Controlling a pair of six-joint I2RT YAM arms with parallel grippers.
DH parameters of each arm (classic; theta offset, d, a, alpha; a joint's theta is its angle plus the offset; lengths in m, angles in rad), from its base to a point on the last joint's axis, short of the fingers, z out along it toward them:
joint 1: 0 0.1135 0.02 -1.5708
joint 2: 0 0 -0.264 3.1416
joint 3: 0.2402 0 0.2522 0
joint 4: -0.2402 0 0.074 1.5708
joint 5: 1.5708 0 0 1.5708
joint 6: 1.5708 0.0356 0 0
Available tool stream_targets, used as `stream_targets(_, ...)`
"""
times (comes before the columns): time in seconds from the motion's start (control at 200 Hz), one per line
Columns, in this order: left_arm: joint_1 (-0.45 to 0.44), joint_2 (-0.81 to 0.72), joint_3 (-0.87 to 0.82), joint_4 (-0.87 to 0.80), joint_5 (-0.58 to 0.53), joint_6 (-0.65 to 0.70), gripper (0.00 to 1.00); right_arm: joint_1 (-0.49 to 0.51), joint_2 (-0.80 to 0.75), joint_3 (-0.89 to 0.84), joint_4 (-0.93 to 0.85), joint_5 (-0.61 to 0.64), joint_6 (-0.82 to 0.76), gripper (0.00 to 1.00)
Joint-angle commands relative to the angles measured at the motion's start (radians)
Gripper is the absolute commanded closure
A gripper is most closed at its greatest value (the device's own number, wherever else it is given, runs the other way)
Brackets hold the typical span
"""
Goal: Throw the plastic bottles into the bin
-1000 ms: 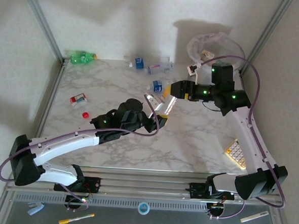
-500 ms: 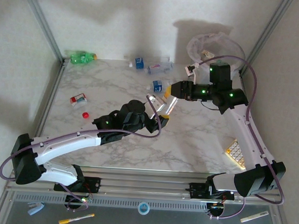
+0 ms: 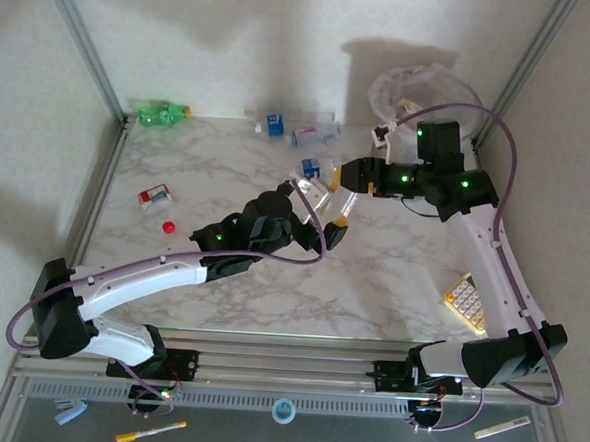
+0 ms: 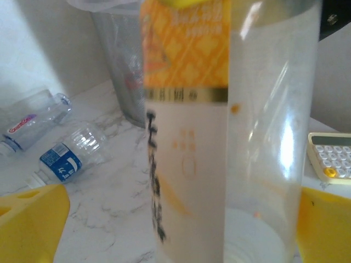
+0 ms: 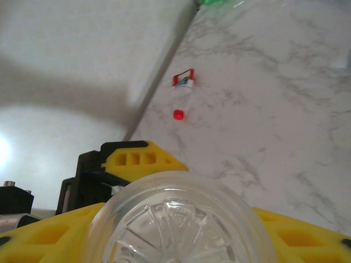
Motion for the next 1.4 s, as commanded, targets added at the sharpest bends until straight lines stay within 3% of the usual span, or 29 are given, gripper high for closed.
stream_targets(0.0,-0.001,-0.055,-0.021,0.041,-0.080,-0.045,0.00,-0.030,-0.014,0.084,-0.037,0.184,-0.044,0.79)
stream_targets(0.115,0.013,-0.123,-0.097,0.060,-0.117,-0.109,0.00,-0.052,-0.057,0.129,0.012,0.428,-0.075,0.82)
stream_targets(0.23,0.047,-0.201,-0.184,0.065,-0.148,-0.199,0.00,-0.070,-0.140,0.096,0.197,0.623,-0.113,0.85)
stream_targets(0.445,0.163,-0.346,-0.361,0.057,-0.182,-0.404,0.00,-0.071,-0.381,-0.227,0.917,0.887,-0.270,0.85)
stream_targets(0.551,0.219,-0.411,-0.432,0.028,-0.217,-0.490,0.00,-0.077,-0.385,-0.225,1.019,0.932,-0.325,0.87)
stream_targets(0.761,0.280,-0.514,-0.512,-0.006,-0.216,-0.546,0.00,-0.086,-0.347,-0.215,1.070,0.889,-0.350,0.87)
stream_targets(0.926,0.301,-0.543,-0.509,-0.057,-0.213,-0.547,0.00,-0.120,-0.258,-0.162,1.047,0.861,-0.305,0.87)
stream_targets(1.071,0.304,-0.552,-0.487,-0.118,-0.256,-0.573,0.00,-0.174,-0.038,0.025,0.897,0.852,-0.251,0.83)
stream_targets(1.271,0.312,-0.552,-0.451,-0.184,-0.254,-0.600,0.00,-0.258,0.451,0.662,0.257,0.744,-0.111,0.67)
stream_targets(1.396,0.316,-0.548,-0.420,-0.208,-0.237,-0.600,0.00,-0.290,0.650,0.984,-0.048,0.693,-0.069,0.39)
